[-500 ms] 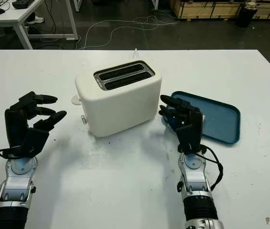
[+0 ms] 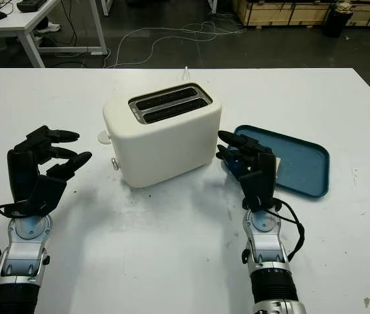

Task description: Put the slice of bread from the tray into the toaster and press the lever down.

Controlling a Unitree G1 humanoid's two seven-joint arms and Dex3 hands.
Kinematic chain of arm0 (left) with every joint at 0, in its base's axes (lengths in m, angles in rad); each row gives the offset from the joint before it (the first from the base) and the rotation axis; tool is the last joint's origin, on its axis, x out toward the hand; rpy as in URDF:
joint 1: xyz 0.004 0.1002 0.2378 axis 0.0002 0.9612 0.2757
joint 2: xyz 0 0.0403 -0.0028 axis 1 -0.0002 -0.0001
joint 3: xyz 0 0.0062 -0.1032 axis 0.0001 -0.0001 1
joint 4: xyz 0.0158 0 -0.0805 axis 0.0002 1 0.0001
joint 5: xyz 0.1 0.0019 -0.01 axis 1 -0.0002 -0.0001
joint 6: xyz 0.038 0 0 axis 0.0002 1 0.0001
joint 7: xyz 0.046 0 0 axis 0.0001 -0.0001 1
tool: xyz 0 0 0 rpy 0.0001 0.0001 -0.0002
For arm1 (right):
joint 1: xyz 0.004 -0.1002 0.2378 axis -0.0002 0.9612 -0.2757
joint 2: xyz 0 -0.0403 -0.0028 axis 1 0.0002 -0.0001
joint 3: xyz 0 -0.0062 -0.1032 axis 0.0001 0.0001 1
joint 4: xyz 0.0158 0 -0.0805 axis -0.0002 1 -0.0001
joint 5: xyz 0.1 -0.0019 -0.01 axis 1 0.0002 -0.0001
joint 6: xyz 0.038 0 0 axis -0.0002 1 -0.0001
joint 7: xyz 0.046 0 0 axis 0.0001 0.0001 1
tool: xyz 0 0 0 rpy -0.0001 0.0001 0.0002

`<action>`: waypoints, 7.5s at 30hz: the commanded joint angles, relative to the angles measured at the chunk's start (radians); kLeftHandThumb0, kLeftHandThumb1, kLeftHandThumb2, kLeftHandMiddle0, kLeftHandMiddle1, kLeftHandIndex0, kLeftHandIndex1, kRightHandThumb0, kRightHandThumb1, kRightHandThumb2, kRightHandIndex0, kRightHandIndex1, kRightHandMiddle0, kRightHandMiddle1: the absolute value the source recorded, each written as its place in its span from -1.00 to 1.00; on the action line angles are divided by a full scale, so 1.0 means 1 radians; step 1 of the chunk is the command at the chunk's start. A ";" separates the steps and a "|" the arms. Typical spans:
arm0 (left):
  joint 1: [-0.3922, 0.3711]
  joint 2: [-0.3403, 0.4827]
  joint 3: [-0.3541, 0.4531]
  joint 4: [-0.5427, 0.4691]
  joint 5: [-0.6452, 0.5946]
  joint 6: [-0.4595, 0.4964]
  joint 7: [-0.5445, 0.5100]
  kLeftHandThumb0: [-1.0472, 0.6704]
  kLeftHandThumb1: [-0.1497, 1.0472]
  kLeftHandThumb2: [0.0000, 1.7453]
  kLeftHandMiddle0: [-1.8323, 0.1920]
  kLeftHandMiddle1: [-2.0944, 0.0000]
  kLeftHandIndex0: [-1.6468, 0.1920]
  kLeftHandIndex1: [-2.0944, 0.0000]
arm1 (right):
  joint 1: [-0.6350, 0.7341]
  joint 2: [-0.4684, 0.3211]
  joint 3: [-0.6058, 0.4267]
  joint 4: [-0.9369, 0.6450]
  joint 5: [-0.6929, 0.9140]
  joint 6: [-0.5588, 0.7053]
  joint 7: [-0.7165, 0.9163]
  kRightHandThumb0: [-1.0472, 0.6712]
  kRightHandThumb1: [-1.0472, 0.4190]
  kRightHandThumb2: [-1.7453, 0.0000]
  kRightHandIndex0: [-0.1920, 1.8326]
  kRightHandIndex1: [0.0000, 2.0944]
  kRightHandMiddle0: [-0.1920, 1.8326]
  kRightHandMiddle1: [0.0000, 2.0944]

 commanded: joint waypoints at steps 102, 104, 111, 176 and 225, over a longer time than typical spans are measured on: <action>-0.018 0.010 -0.002 0.002 -0.019 -0.015 -0.013 -0.65 0.24 -0.92 -0.10 0.00 -0.13 0.19 | -0.046 -0.550 0.326 0.168 -0.790 0.075 -0.754 -0.31 -0.83 0.72 0.09 -0.29 0.15 -0.66; -0.017 0.009 -0.002 0.000 -0.020 -0.013 -0.013 -0.65 0.24 -0.92 -0.10 0.00 -0.13 0.19 | -0.067 -0.556 0.309 0.166 -0.753 0.030 -0.730 -0.32 -0.83 0.72 0.11 -0.33 0.18 -0.73; -0.017 0.009 -0.001 0.000 -0.012 -0.010 -0.006 -0.66 0.24 -0.91 -0.10 0.00 -0.12 0.18 | -0.115 -0.565 0.282 0.184 -0.687 -0.061 -0.669 -0.32 -0.83 0.83 0.16 -0.24 0.29 -0.87; -0.008 0.004 -0.002 -0.004 -0.006 -0.006 0.008 -0.65 0.08 -0.68 -0.09 -0.03 -0.12 0.16 | -1.148 -0.329 0.266 0.847 -0.175 -0.105 0.677 -0.43 -0.78 0.99 0.57 -0.76 0.55 -0.98; -0.007 0.006 -0.001 0.000 -0.005 -0.014 0.012 -0.65 -0.05 -0.49 -0.09 -0.02 -0.14 0.18 | -1.120 -0.376 0.422 0.775 -0.304 -0.138 0.848 -0.88 -0.66 1.00 -0.80 -0.99 -0.57 -1.00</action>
